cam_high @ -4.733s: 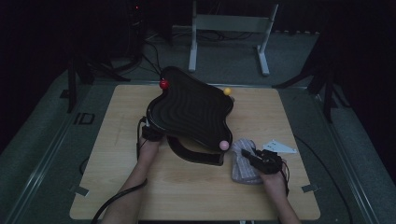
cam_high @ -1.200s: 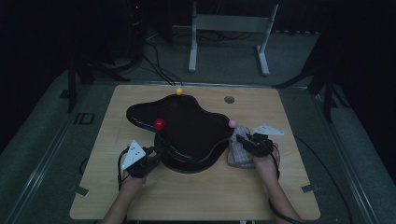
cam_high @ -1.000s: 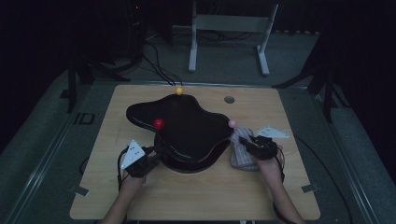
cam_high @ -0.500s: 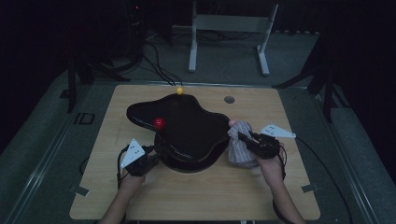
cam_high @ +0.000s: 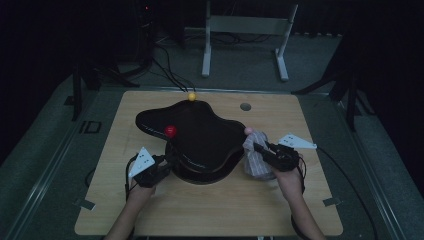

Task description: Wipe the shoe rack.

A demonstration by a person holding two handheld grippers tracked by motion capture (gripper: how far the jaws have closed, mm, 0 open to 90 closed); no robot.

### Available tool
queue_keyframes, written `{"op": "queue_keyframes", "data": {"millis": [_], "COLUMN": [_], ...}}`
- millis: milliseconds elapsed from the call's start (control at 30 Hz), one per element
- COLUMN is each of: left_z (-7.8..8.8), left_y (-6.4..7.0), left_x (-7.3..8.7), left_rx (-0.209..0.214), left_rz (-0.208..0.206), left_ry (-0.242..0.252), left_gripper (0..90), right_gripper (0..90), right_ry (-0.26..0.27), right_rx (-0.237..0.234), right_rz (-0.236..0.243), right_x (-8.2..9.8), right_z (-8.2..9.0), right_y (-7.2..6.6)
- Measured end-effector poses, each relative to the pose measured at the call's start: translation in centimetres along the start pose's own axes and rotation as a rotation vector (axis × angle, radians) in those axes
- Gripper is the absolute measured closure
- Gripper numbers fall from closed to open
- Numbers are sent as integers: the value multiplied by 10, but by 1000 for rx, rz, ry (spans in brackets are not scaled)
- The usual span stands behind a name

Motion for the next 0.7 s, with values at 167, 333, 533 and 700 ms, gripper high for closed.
{"op": "queue_keyframes", "data": {"millis": [167, 333, 533, 700], "left_z": [0, 0, 0, 0], "left_y": [0, 0, 0, 0], "left_x": [0, 0, 0, 1], "left_rx": [-2, 6, 20, 31], "left_rz": [-5, -5, -10, -19], "left_ry": [-7, -5, 5, 8], "left_gripper": [755, 755, 757, 757], "right_gripper": [715, 714, 714, 713], "right_ry": [-36, -64, -23, -59], "right_rx": [-12, -7, -7, -6], "right_rz": [34, 32, 67, 49], "right_x": [12, 16, 4, 16], "right_z": [-13, -14, -7, -16], "right_y": [-13, -11, -18, -16]}}
Point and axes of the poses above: each handheld gripper's, and its own axes: z roughly backward along the jaws, x roughly out of its underside, y roughly to its right, the point moved 8 cm from there along -z, roughly forward along the jaws, and after that the axes turned 3 degrees about y, right-handed, at the moved point
